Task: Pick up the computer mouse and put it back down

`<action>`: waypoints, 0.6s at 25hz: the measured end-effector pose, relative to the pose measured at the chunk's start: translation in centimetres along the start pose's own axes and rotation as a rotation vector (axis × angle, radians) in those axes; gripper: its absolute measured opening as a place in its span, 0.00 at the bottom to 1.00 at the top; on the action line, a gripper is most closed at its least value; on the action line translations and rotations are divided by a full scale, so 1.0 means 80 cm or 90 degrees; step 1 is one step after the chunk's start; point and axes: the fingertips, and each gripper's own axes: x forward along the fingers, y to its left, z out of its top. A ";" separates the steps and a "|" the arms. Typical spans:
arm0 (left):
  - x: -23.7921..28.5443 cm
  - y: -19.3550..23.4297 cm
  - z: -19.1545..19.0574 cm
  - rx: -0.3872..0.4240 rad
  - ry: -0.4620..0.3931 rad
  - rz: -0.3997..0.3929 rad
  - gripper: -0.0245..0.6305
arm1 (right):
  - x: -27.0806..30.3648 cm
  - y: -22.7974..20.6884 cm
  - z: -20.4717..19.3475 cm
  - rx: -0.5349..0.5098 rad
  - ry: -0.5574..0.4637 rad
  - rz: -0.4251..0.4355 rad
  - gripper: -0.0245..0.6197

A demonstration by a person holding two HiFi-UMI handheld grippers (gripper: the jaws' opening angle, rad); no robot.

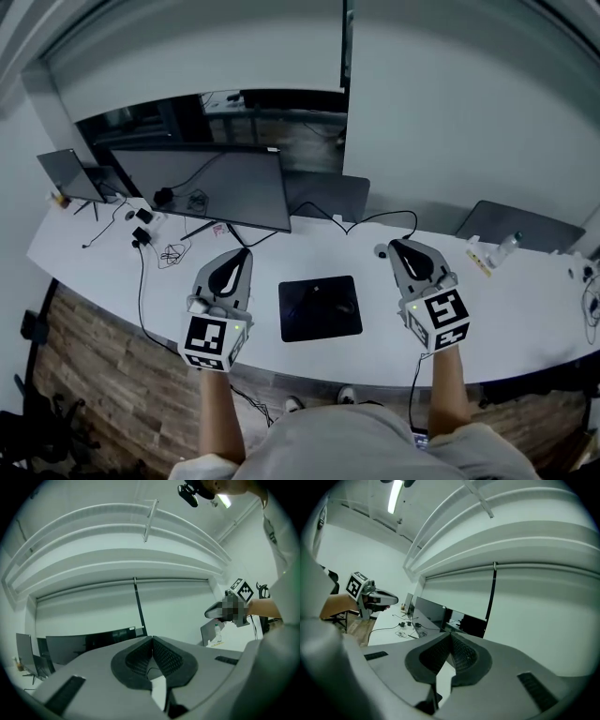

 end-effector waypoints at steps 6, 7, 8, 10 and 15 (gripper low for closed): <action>-0.006 -0.013 0.029 0.022 -0.021 -0.006 0.06 | -0.012 0.011 0.022 -0.012 -0.015 0.015 0.06; -0.006 -0.015 0.031 0.025 -0.021 -0.006 0.06 | -0.011 0.012 0.023 -0.013 -0.014 0.017 0.06; -0.007 -0.017 0.033 0.028 -0.021 -0.007 0.06 | -0.011 0.013 0.023 -0.013 -0.014 0.019 0.06; -0.009 -0.020 0.035 0.031 -0.022 -0.008 0.06 | -0.009 0.016 0.025 -0.010 -0.012 0.023 0.06; -0.015 -0.020 0.034 0.027 -0.020 -0.001 0.06 | -0.006 0.018 0.022 -0.023 -0.010 0.029 0.06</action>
